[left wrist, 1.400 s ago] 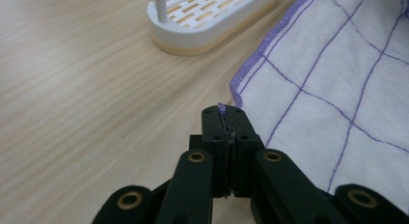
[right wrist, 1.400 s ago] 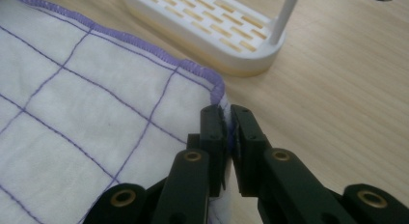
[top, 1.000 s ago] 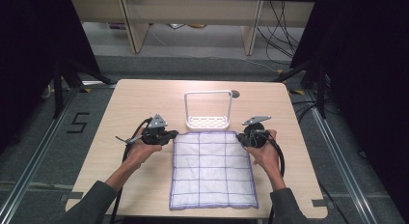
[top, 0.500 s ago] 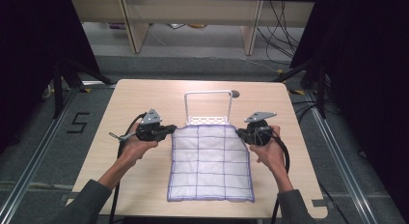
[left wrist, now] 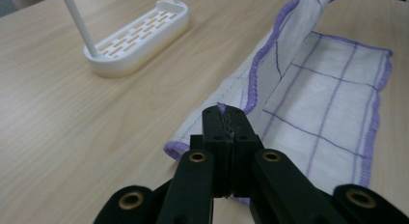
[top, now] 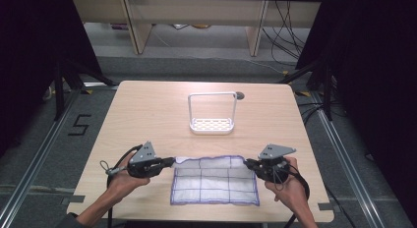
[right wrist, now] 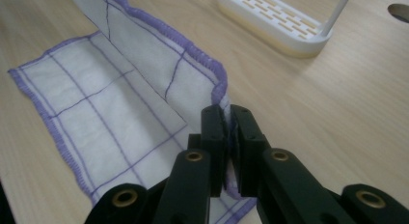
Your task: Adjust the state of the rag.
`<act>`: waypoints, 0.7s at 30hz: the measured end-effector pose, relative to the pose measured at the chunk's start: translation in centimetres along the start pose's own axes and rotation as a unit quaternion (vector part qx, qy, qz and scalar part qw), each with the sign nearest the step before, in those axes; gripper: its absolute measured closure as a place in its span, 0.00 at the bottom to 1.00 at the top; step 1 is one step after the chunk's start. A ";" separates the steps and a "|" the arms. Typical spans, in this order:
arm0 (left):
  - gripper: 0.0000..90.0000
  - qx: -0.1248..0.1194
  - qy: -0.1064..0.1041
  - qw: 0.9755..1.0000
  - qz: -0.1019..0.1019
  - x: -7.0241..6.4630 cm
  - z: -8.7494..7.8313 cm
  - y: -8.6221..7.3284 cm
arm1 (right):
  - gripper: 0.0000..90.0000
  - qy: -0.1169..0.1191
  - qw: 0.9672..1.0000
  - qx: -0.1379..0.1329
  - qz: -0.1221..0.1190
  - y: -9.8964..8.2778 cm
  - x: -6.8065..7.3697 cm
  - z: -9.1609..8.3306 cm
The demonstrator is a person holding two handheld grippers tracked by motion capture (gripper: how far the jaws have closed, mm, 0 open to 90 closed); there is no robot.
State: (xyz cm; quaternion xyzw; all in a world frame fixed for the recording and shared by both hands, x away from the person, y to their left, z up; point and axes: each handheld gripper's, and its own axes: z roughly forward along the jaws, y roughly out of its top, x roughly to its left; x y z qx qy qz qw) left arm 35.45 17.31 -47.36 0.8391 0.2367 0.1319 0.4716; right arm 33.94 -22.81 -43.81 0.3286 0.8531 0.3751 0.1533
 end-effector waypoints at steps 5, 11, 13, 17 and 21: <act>0.98 0.012 -0.014 1.000 0.004 -1.5 0.4 -1.3 | 0.95 0.005 1.000 0.000 -0.004 -1.7 0.9 -0.2; 0.98 0.037 -0.027 0.998 0.030 -2.7 0.9 -2.3 | 0.94 0.015 1.000 0.012 -0.002 -3.8 1.2 0.3; 0.98 0.042 -0.027 0.998 0.035 -2.9 0.8 -2.5 | 0.94 0.023 0.999 0.020 0.016 -4.4 1.7 0.2; 0.98 0.043 -0.034 0.998 0.036 -3.5 0.7 -2.8 | 0.93 0.028 0.999 0.021 0.004 -5.2 2.4 -0.4; 0.98 0.050 -0.046 0.997 0.045 -4.4 0.4 -3.2 | 0.91 0.021 0.999 0.024 -0.003 -6.3 2.9 -0.6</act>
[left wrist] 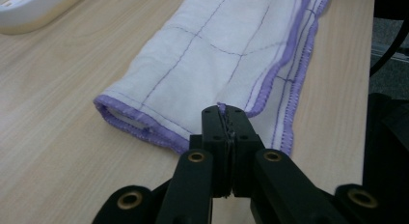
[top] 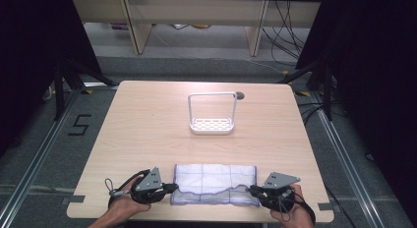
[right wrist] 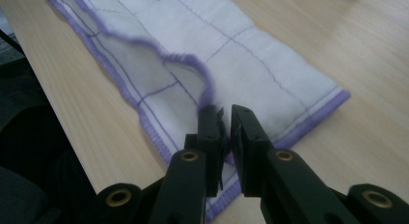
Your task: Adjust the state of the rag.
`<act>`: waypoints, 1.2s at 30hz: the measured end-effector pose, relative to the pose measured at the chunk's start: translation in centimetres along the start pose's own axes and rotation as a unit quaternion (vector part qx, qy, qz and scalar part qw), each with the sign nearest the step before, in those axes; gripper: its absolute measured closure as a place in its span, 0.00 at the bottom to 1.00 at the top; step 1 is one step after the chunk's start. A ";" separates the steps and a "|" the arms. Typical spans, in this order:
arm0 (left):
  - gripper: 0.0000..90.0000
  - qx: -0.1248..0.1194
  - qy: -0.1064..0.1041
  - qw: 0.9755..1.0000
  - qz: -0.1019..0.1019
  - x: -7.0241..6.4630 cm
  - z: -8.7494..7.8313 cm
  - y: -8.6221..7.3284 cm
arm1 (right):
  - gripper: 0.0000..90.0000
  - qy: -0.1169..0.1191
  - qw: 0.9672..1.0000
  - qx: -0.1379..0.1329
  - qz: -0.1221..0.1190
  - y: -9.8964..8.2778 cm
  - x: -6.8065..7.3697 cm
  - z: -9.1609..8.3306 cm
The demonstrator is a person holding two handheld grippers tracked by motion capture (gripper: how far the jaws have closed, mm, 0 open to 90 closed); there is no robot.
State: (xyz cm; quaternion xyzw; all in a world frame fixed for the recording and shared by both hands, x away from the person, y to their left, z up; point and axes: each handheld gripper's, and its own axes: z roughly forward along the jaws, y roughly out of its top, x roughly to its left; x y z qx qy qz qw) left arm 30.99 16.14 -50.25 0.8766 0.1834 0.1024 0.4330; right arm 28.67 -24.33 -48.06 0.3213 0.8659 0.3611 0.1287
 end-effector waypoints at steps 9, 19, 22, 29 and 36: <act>0.58 -0.048 -0.010 0.995 -0.090 0.6 -1.3 0.3 | 0.70 -0.045 0.997 -0.029 0.058 -0.3 0.4 -2.0; 0.44 -0.060 0.063 0.986 -0.143 5.4 -0.2 2.0 | 0.73 -0.048 0.996 0.033 0.068 0.3 1.7 -0.2; 0.42 -0.046 0.067 0.985 -0.154 6.1 0.8 1.8 | 0.77 -0.046 0.996 0.037 0.068 -0.2 2.0 -0.2; 0.41 -0.038 0.057 0.984 -0.164 6.3 1.3 1.8 | 0.98 -0.042 0.997 0.052 0.037 -0.9 2.1 0.8; 0.39 -0.029 0.058 0.983 -0.175 6.5 1.3 1.4 | 1.00 -0.069 0.995 0.064 0.021 -1.0 1.9 -1.6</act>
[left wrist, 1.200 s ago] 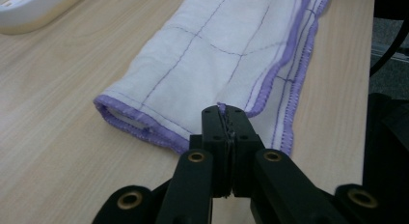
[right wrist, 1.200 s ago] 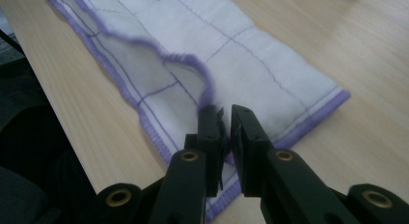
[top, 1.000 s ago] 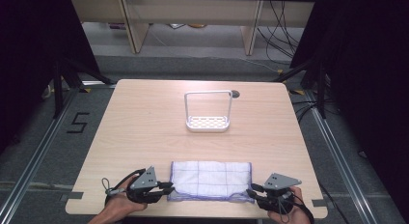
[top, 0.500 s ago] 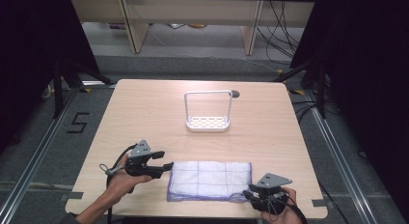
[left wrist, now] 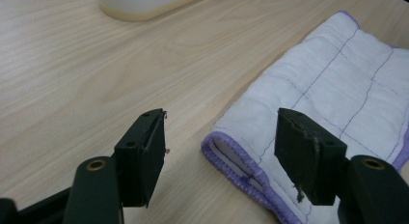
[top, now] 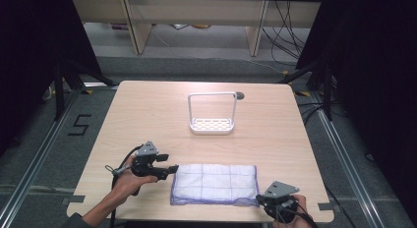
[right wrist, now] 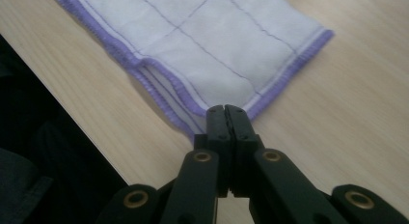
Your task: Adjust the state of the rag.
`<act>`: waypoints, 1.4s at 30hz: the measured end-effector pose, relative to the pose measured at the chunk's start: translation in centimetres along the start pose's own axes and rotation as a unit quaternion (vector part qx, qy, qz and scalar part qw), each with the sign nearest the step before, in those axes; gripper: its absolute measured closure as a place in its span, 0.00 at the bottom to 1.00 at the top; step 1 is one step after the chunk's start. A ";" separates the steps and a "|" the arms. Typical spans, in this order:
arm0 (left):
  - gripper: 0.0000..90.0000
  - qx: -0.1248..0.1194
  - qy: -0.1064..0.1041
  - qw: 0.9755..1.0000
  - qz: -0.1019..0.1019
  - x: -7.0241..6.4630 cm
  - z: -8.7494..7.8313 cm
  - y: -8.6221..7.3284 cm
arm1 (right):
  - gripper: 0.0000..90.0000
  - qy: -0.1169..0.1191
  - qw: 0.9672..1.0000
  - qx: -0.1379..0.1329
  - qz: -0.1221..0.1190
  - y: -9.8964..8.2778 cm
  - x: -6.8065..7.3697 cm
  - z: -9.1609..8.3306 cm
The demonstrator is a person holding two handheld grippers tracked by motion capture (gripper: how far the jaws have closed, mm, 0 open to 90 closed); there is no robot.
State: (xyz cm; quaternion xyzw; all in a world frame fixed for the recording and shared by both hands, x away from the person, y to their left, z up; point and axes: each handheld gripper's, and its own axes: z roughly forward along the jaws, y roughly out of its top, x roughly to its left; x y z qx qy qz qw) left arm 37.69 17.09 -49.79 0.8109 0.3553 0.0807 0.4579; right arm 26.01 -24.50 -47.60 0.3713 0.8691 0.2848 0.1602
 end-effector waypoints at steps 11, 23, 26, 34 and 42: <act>0.38 0.009 -0.002 1.000 -0.016 0.6 0.8 0.1 | 0.92 -0.004 0.999 -0.007 0.033 -0.8 -0.4 -0.4; 0.47 0.050 -0.015 0.998 0.028 0.0 3.6 0.6 | 0.57 -0.015 0.990 -0.021 0.138 0.7 -0.7 1.5; 0.51 0.067 -0.007 0.996 0.050 -0.2 3.9 0.5 | 0.57 -0.023 0.990 -0.006 0.138 0.6 -0.2 2.4; 0.56 0.076 -0.003 0.994 0.078 -0.7 3.8 0.3 | 0.48 -0.040 0.990 0.004 0.134 0.4 0.9 2.6; 0.77 0.082 -0.022 0.992 0.093 -1.2 3.7 0.3 | 0.58 -0.028 0.991 0.012 0.127 0.3 1.2 3.1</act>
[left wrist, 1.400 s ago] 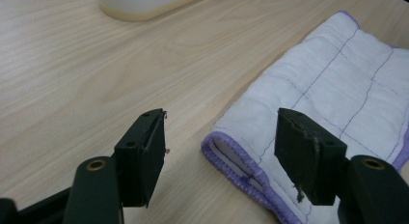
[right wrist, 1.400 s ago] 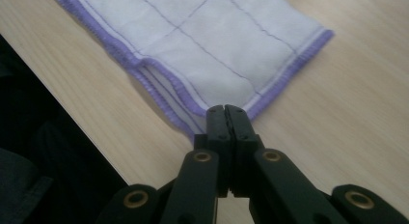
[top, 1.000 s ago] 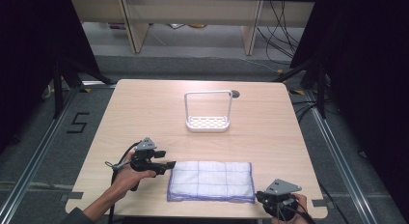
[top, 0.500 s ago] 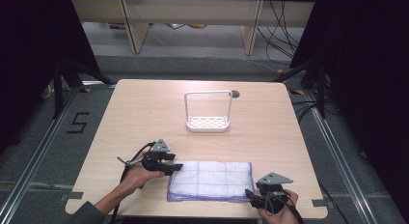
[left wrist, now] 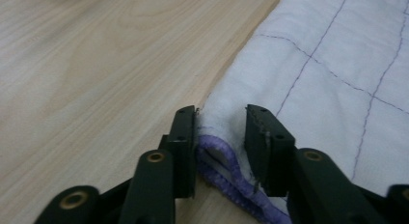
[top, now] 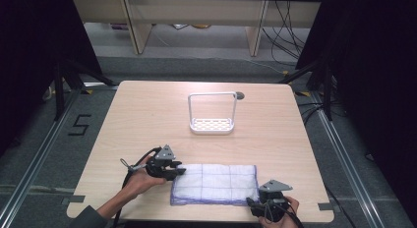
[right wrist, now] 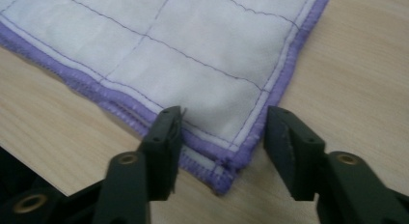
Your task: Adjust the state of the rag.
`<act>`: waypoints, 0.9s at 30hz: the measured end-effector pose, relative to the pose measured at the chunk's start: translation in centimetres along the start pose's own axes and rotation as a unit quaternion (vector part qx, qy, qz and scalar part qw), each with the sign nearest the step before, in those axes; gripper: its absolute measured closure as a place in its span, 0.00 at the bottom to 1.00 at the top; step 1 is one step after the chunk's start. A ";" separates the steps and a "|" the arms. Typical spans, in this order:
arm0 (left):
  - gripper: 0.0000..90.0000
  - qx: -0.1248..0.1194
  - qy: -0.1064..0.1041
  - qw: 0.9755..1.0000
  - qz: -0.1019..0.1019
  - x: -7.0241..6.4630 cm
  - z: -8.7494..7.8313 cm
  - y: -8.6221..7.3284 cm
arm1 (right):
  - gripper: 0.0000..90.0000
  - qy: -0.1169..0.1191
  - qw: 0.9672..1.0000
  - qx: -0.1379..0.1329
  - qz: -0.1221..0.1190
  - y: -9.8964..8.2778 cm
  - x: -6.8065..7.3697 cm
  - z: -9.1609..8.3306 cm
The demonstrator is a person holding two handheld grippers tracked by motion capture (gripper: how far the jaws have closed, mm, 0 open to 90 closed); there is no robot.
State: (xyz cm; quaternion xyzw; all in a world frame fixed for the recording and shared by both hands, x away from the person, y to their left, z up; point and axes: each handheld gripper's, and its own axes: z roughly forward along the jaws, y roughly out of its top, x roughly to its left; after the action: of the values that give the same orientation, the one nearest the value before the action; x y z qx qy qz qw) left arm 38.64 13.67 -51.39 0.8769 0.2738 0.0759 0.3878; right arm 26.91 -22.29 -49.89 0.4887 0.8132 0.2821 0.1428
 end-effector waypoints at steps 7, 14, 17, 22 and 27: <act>0.92 -0.006 0.004 1.000 0.019 -0.6 -0.2 -0.1 | 0.89 0.031 0.998 -0.010 -0.046 0.1 -0.1 0.1; 0.94 -0.030 -0.001 1.000 0.005 -1.2 -1.8 -0.9 | 0.92 0.050 0.997 -0.008 -0.053 1.7 -1.5 0.4; 0.94 -0.040 -0.004 0.999 0.004 -1.7 -2.8 -1.3 | 0.92 0.060 0.996 -0.013 -0.064 3.6 -2.6 1.1; 0.94 -0.056 -0.027 0.998 -0.024 -2.7 -3.9 -2.5 | 0.92 0.063 0.995 0.006 -0.074 7.8 -3.8 2.6; 0.93 -0.061 -0.053 0.996 -0.026 -4.9 -4.2 -3.4 | 0.92 0.076 0.991 0.010 -0.107 12.2 -4.5 4.9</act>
State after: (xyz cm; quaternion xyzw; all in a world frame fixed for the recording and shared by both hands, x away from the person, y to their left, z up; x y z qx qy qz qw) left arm 31.62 15.58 -50.62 0.8473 0.2699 0.0354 0.4560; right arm 40.27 -20.24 -46.74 0.3770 0.8721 0.2937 0.1050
